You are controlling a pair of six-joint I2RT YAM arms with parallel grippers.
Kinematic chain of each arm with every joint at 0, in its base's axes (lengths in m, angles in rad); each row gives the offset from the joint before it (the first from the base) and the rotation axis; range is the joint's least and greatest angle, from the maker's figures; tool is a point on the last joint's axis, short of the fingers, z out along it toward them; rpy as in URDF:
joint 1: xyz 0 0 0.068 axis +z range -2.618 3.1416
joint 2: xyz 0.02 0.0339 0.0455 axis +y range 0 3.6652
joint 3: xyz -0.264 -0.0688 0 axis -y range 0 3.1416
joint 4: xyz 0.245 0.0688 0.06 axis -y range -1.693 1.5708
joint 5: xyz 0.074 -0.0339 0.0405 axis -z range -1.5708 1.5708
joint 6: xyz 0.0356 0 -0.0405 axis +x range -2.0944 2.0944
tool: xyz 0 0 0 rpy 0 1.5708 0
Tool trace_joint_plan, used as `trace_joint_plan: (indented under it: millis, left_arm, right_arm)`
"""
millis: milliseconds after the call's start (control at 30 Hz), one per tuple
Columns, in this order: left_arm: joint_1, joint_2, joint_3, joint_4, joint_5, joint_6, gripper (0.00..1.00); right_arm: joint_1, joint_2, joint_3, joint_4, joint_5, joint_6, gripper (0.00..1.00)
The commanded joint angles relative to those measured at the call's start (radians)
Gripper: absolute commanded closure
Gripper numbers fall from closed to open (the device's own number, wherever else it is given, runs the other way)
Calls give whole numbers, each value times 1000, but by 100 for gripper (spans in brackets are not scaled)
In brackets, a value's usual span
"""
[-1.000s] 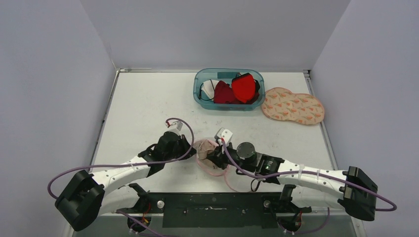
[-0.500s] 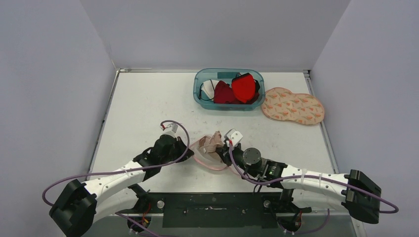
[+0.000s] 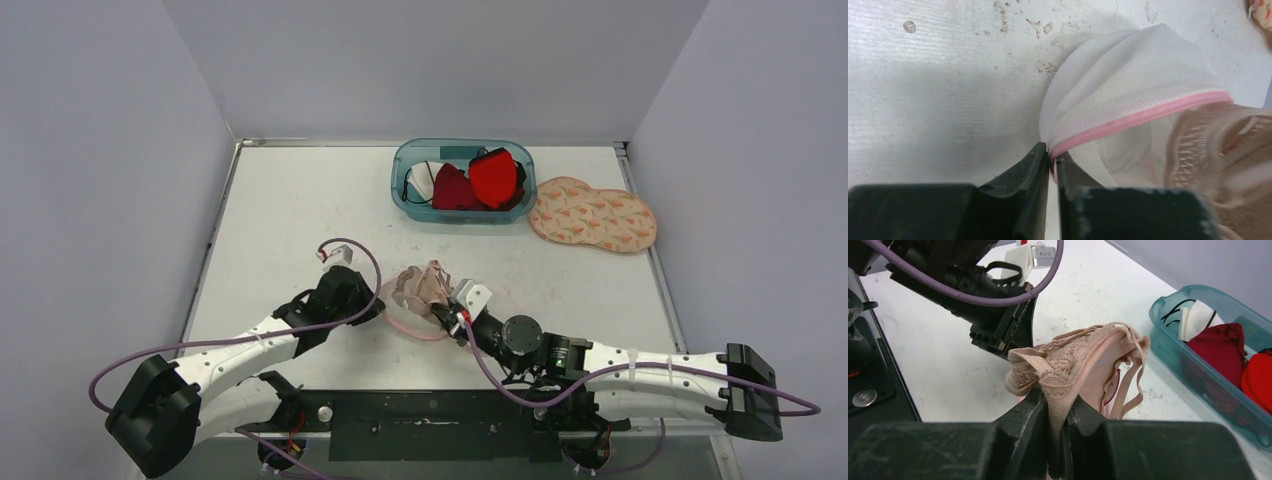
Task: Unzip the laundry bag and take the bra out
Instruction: Pick up the bra from the laundry bag.
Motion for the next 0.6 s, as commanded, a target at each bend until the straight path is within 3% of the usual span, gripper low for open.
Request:
trace_joint_plan:
  millis: [0,67,233,367,567]
  left_arm:
    - [10,-6,43,-17,-21,-24,83]
    - [14,-21,49,-30,-20,-23,75]
    - [43,-66,83,-88,22,-3,44]
    - [59,-131,127,-204,16,19,24]
    - [116,-269,187,-268,100,54,12]
  right_arm:
    - [25,-35,49,25,72,-74,95]
    - [47,-44,46,33,94,-101,95]
    - [92,-41,37,58,179,-174,95]
    - [181,-3,22,110,342,-309,95]
    - [319,57,-33,243,536,-538,95]
